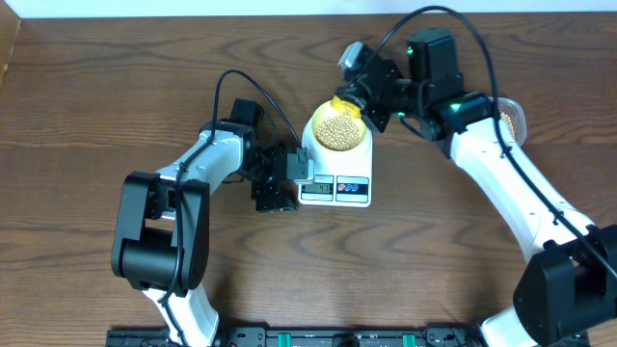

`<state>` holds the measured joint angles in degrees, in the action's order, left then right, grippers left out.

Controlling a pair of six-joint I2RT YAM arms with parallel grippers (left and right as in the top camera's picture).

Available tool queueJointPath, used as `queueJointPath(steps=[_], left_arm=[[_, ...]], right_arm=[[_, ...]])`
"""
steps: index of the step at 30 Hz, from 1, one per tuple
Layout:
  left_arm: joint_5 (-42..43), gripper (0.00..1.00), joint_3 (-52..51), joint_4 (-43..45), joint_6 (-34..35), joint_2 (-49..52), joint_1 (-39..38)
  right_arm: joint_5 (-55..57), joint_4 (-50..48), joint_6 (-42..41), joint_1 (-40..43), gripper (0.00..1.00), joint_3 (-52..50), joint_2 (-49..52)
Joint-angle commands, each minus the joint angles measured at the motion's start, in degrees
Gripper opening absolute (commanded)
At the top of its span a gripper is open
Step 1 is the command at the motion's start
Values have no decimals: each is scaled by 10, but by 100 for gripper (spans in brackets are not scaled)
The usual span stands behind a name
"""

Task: Scoop item into bowl and weigh 50g on scale
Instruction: 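Carry the scoop left over the yellow bowl with the right gripper, then tilt the scoop to pour soybeans into the yellow bowl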

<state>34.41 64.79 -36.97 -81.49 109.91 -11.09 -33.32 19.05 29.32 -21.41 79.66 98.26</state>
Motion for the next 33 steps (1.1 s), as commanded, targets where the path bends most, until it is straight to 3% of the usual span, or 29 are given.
queueJointPath(steps=[1,10,14,19,33], left_arm=[[7,98,-6,0,-10,3,-1],[7,98,-6,0,-10,3,-1],[7,98,-6,0,-10,3,-1],[7,97,-6,0,-10,3,-1],[7,98,-6,0,-10,3,-1]], right_arm=[[62,0,56,-20,1,1,-5],[110,-2,84,-45,1,1,-5],[109,-7,36,-30,1,1,-5],[110,-19,-13,7,1,1,-5],[110,7,-16,140,1,1,-5]])
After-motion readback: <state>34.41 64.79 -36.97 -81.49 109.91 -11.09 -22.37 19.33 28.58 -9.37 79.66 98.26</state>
